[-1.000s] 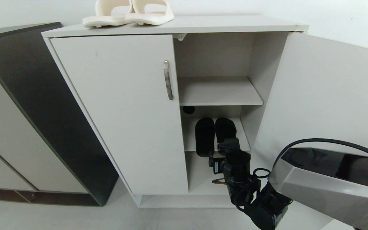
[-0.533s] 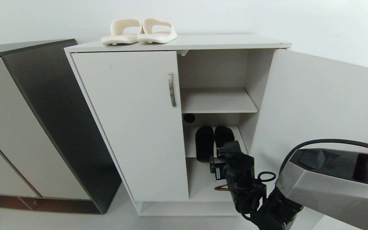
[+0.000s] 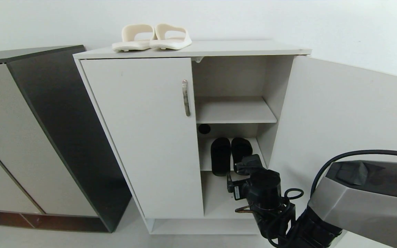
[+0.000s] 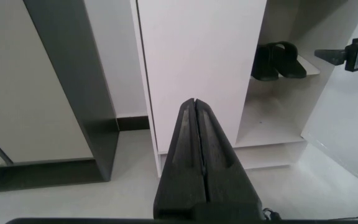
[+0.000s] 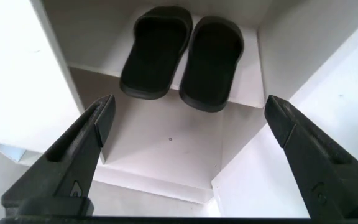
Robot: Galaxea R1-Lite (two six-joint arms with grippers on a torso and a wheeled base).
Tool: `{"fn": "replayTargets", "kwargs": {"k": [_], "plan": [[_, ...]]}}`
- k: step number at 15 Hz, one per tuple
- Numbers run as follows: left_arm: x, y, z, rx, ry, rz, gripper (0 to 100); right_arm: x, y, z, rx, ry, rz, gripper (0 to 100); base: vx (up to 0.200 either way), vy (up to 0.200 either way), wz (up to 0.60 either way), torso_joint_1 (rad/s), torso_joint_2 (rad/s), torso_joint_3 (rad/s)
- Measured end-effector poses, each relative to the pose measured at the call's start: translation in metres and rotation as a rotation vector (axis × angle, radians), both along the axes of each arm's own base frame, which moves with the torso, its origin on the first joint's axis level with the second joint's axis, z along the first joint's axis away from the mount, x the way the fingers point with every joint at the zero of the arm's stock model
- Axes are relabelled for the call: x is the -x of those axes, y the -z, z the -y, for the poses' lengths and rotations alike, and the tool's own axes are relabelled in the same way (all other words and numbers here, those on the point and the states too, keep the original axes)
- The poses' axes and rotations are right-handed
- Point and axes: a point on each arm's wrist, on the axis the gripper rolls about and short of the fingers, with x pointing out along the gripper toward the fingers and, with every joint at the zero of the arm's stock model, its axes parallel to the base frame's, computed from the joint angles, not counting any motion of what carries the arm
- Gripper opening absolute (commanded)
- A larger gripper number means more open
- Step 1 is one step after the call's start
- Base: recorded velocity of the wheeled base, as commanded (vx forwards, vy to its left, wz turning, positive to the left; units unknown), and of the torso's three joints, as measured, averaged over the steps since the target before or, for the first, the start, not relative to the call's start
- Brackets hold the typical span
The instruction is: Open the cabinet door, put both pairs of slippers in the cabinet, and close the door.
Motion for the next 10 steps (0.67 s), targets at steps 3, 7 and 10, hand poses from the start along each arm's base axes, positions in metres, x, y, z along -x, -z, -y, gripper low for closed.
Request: {"fn": "replayTargets", "kwargs": {"k": [3,7,10], "plan": [[0.0,0.0,0.0,0.0,0.0,0.0,0,0.001,0.0,0.0,0.004,-0.002,0.0,100,0.0,0.2,0.0,0.001,0.01,0.009],[0.0,0.0,0.0,0.0,0.0,0.001,0,0.006,0.003,0.003,0.015,-0.016,-0.014,100,0.0,0.2,0.0,0.01,0.0,0.006],[0.0,0.0,0.0,0.0,0.0,0.0,0,0.017,0.002,0.01,0.018,-0.12,-0.045,100,0.0,0.2,0.0,0.004,0.0,0.004]]}}
